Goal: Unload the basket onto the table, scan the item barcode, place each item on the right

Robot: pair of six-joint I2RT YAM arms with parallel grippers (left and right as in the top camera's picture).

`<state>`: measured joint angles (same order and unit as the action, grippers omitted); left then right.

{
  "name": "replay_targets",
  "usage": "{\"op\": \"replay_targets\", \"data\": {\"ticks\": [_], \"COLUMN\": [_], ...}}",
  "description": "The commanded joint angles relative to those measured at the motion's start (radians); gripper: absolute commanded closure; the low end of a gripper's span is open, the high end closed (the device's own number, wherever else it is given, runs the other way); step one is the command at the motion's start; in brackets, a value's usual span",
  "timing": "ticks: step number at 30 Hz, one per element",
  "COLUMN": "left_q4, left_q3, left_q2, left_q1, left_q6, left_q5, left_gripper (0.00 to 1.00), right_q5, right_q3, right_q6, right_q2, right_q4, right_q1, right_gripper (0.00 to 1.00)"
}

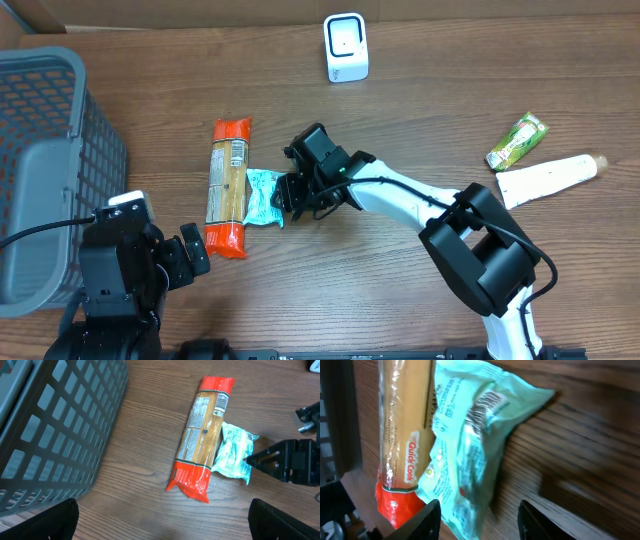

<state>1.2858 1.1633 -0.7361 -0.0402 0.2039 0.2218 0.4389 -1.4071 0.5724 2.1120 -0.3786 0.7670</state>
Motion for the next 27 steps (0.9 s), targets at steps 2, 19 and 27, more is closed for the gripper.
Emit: {"op": "replay_targets", "data": {"ticks": [2,19,27], "left_q4": [-0.003,-0.003,-0.003], "left_q3": [-0.003,-0.003,-0.003], "left_q2": [0.003,0.003,0.003], "left_q1": [-0.005,-0.005,-0.005], "left_q6": [0.01,0.01,0.01], "left_q5": [0.016,0.016,0.016], "left_gripper": [0.0,0.0,0.0], "right_q5": [-0.097,0.018,-0.061], "right_q3": [-0.008,-0.216,-0.277], "right_q6": [0.004,-0.672,-0.644], "right_q2": [0.04,-0.029,-0.029], "right_q4": [0.023,-0.694,-0.703], "right_q1": [0.064,-0.211,-0.381], "right_gripper": [0.5,0.87,0.4]}}
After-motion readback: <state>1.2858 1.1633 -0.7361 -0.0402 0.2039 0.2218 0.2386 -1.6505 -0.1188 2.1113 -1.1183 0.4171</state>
